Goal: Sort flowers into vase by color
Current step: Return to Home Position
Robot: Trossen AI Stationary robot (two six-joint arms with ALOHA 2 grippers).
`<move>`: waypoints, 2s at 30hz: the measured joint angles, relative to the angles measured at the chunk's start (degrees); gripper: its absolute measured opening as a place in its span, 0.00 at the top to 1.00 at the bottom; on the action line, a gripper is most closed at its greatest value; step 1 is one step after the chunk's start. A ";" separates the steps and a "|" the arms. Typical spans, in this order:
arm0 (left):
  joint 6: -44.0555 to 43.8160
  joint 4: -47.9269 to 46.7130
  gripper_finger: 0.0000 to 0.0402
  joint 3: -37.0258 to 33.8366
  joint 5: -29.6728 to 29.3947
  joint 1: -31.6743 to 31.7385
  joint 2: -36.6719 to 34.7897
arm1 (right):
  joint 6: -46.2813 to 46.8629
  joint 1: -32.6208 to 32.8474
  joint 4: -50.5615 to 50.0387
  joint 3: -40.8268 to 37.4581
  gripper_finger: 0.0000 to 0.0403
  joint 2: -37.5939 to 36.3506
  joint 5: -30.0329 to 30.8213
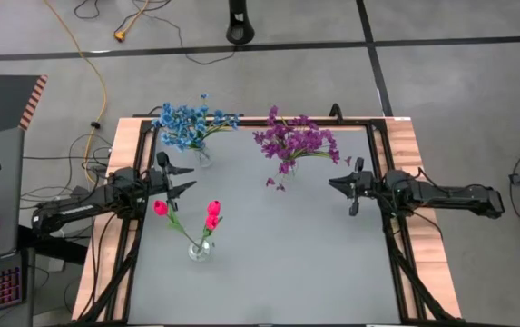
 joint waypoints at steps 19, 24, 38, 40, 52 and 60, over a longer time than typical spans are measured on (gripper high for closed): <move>0.04 -0.03 0.58 0.00 -0.27 -0.01 0.00 | -1.46 0.04 0.63 0.00 0.84 -7.73 -1.44; 0.13 -0.15 0.58 0.00 -0.87 -0.02 0.00 | -1.40 0.04 -1.32 0.25 0.84 -7.50 -1.97; -0.22 -0.26 0.58 0.00 -1.68 -0.02 0.00 | -1.40 -0.04 -1.74 0.31 0.84 -7.61 -2.16; -0.65 -0.28 0.58 0.00 -1.68 -0.02 0.00 | -1.38 -0.04 -1.74 0.31 0.84 -7.61 -2.16; -2.12 -0.28 0.58 0.00 -1.68 -0.02 0.00 | -1.37 -0.04 -1.79 0.31 0.84 -7.61 -2.12; -2.34 -0.26 0.58 0.00 -1.64 -0.59 0.00 | -1.37 -0.05 -1.79 0.31 0.84 -7.61 -2.06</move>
